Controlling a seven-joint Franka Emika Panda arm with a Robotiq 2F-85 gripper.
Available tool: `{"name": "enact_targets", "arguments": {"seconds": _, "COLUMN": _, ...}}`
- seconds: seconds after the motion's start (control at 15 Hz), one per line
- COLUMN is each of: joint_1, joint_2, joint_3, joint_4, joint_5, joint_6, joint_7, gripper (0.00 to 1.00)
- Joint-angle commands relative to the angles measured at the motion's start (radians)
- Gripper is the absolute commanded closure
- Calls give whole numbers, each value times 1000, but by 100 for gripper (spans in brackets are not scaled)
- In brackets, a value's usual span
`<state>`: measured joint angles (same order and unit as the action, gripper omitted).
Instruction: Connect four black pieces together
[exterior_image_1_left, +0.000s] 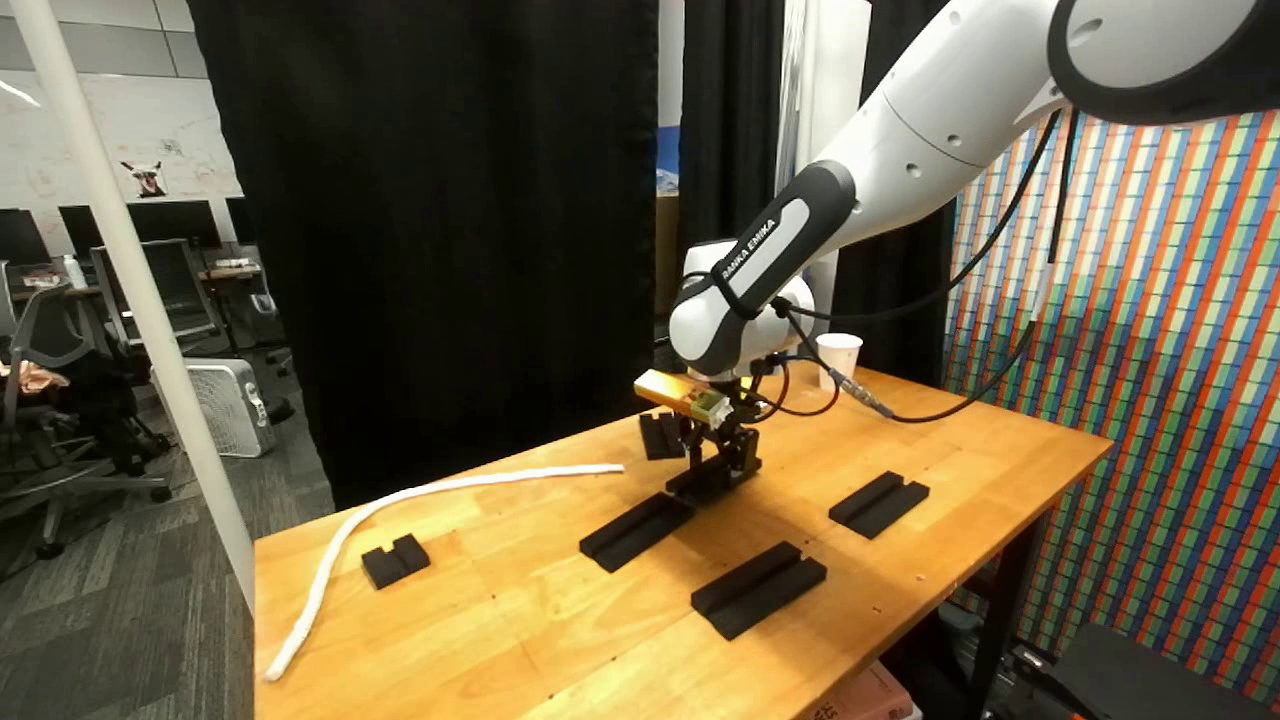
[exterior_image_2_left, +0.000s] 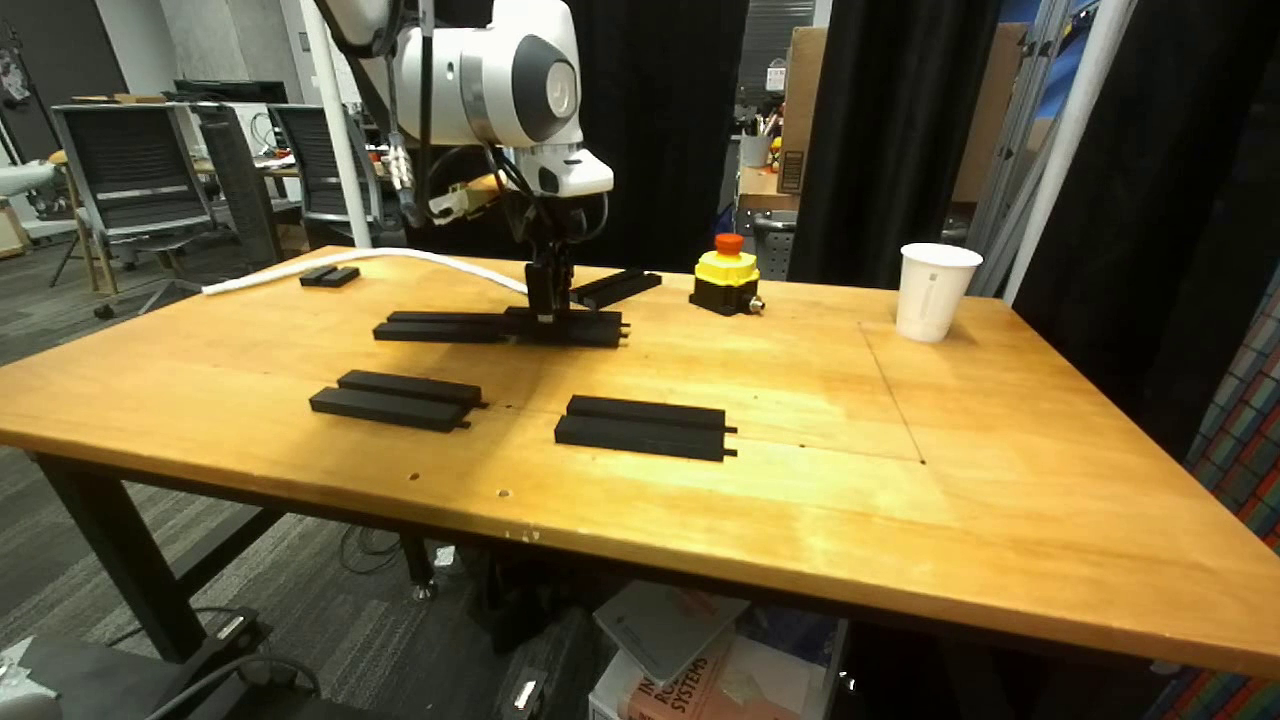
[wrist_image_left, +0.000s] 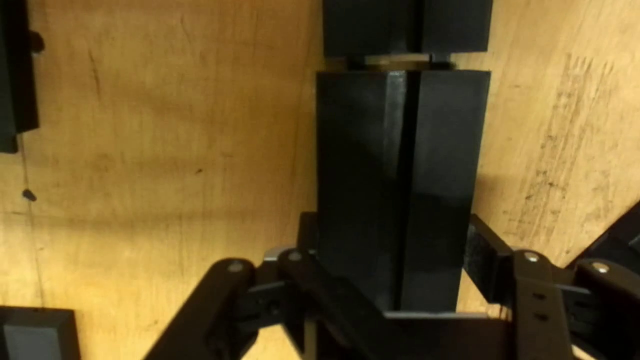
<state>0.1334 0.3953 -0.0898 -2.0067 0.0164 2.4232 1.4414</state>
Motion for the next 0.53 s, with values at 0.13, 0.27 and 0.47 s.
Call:
{"name": "enact_targets", "arguments": {"seconds": 0.13, "joint_1": -20, "joint_2": -27, "joint_3": -5, "joint_4": -31, "joint_5": -10, "joint_6": 13, "joint_7": -11, "gripper": 55}}
{"name": "enact_targets", "arguments": {"seconds": 0.27, "joint_1": -26, "joint_2": -24, "joint_3": -3, "joint_4": -33, "joint_5": -7, "joint_6": 18, "joint_7": -20, "gripper": 55}}
{"name": "enact_targets", "arguments": {"seconds": 0.47, "joint_1": -32, "joint_2": -22, "joint_3": 0, "joint_4": -29, "joint_5": -3, "joint_6": 21, "joint_7": -35, "gripper": 55}}
